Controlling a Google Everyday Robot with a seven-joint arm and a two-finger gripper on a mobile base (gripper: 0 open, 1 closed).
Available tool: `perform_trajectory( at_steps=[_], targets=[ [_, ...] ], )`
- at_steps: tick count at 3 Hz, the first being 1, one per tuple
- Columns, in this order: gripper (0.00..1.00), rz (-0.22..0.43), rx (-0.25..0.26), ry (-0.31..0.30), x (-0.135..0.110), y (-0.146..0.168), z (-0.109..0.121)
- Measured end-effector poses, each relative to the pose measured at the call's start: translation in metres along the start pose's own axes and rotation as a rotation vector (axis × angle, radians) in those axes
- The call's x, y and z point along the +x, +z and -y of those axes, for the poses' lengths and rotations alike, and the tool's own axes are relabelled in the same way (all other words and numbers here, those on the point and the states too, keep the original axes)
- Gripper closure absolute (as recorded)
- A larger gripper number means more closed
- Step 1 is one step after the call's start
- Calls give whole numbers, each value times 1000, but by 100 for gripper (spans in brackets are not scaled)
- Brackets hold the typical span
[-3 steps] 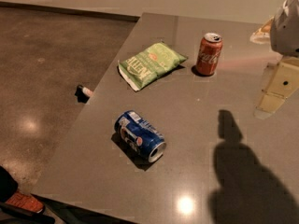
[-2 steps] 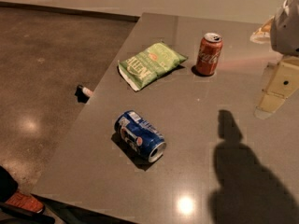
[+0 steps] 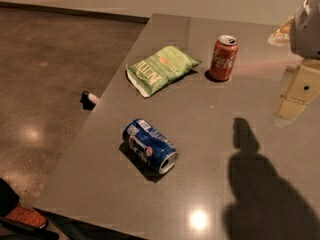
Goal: Pick pepsi can
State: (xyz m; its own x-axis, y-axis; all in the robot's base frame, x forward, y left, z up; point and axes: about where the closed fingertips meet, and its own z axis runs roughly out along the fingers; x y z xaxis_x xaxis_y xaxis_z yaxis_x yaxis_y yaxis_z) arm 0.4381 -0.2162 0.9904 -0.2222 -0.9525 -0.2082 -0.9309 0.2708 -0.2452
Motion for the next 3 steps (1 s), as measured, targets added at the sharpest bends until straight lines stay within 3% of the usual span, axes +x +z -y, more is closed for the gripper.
perform_trajectory(
  at_steps=[3],
  targets=[
    [0,0,0,0,-1,-2,1]
  ],
)
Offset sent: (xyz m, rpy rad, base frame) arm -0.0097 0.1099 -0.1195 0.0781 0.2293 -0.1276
